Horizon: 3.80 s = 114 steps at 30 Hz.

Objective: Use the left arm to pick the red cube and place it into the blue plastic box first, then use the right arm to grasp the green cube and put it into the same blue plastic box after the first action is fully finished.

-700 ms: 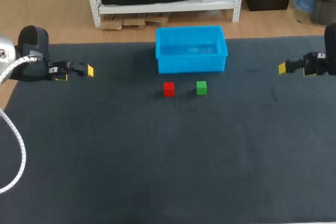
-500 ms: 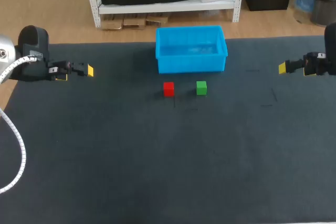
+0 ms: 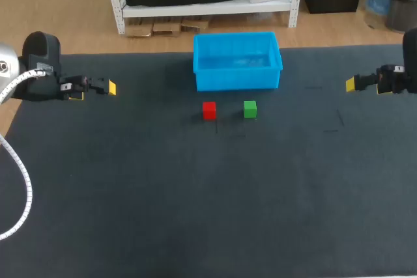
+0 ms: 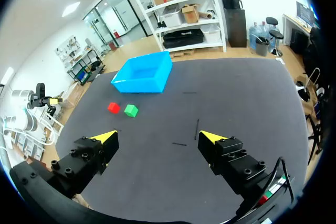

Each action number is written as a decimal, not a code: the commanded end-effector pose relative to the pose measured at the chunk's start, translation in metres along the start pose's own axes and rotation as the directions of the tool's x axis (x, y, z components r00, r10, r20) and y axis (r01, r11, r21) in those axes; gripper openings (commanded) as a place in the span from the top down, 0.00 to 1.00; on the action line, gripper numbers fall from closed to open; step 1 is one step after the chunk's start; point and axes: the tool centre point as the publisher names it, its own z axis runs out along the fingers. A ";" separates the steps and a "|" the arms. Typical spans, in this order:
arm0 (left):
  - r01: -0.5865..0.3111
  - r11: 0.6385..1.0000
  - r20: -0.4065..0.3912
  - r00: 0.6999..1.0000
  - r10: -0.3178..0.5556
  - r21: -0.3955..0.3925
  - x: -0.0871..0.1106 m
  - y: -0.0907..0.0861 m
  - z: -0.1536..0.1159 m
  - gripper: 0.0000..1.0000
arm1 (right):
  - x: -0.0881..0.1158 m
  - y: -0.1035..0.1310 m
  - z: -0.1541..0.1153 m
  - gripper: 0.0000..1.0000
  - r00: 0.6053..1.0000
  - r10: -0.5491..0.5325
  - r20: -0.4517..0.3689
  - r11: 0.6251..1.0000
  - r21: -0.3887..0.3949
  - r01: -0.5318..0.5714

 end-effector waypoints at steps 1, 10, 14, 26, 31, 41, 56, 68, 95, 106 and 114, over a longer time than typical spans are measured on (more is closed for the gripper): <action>-0.002 1.000 0.007 1.000 0.002 0.010 0.001 0.002 0.000 0.00 | 0.000 0.000 0.000 0.00 1.000 0.000 -0.001 1.000 0.000 0.000; -0.002 1.000 0.007 1.000 0.002 0.010 0.001 0.002 0.000 0.00 | 0.000 0.000 0.000 0.00 1.000 0.000 -0.001 1.000 0.000 0.000; -0.002 1.000 0.007 1.000 0.002 0.010 0.001 0.002 0.000 0.00 | 0.000 0.000 0.000 0.00 1.000 0.000 -0.001 1.000 0.000 0.000; -0.002 1.000 0.007 1.000 0.002 0.010 0.001 0.002 0.000 0.00 | 0.000 0.000 0.000 0.00 1.000 0.000 -0.001 1.000 0.000 0.000; -0.002 1.000 0.007 1.000 0.002 0.010 0.001 0.002 0.000 0.00 | 0.000 0.000 0.000 0.00 1.000 0.000 -0.001 1.000 0.000 0.000; -0.002 1.000 0.007 1.000 0.002 0.010 0.001 0.002 0.000 0.00 | 0.000 0.000 0.000 0.00 1.000 0.000 -0.001 1.000 0.000 0.000; 0.004 0.999 -0.074 0.997 -0.007 -0.047 -0.015 -0.009 0.019 0.00 | 0.000 0.000 0.000 0.00 1.000 0.000 -0.001 1.000 0.000 0.000; 0.015 0.991 -0.224 0.974 -0.045 -0.136 -0.021 -0.034 0.052 0.00 | 0.000 0.000 0.000 0.00 1.000 0.000 -0.001 1.000 0.000 0.000; -0.020 0.986 -0.308 0.951 -0.033 -0.168 -0.023 -0.051 0.068 0.00 | 0.000 0.000 0.000 0.00 1.000 0.000 -0.001 1.000 0.000 0.000; -0.022 0.980 -0.348 0.936 -0.048 -0.195 -0.026 -0.065 0.085 0.00 | 0.000 0.000 0.000 0.00 1.000 0.000 -0.001 1.000 0.000 0.000; -0.022 0.950 -0.457 0.880 -0.129 -0.311 -0.043 -0.091 0.131 0.00 | 0.000 0.000 0.000 0.00 1.000 0.000 -0.001 1.000 0.000 0.000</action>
